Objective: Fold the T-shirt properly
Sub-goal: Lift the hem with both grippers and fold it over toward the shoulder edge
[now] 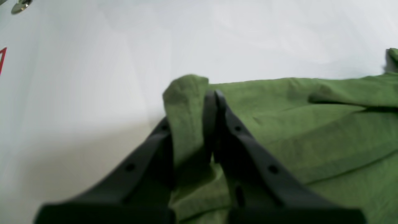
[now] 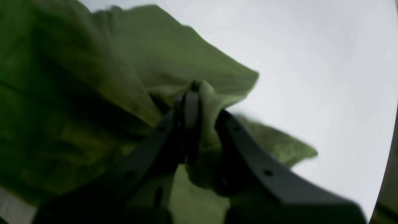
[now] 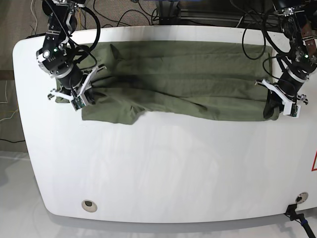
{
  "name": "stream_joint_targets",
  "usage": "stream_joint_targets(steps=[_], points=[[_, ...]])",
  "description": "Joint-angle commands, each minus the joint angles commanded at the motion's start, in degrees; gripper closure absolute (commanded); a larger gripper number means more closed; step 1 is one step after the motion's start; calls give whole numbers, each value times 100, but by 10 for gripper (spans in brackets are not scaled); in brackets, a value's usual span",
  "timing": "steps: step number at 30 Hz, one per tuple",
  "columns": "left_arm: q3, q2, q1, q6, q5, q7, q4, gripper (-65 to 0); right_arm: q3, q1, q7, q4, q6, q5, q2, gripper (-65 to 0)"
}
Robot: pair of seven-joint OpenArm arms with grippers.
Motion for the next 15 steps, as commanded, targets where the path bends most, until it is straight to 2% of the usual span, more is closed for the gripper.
stream_joint_targets(steps=[1, 2, 5, 10, 15], points=[[-9, 0, 35, 0, 0, 0, 18, 0, 114, -62, 0, 9, 44, 0, 0, 0], [-9, 0, 88, 0, 0, 0, 18, 0, 237, -105, 0, 9, 158, 0, 0, 0], [-246, -9, 264, -26, 0, -9, 26, 0, 651, -176, -35, 9, 180, -26, 0, 0], [-615, 18, 484, -730, 0, 0, 26, 0, 800, -536, -35, 0, 180, -26, 0, 0], [-642, 26, 721, -804, 9, 9, 18, 0, 791, -774, -35, -26, 180, 9, -35, 0]])
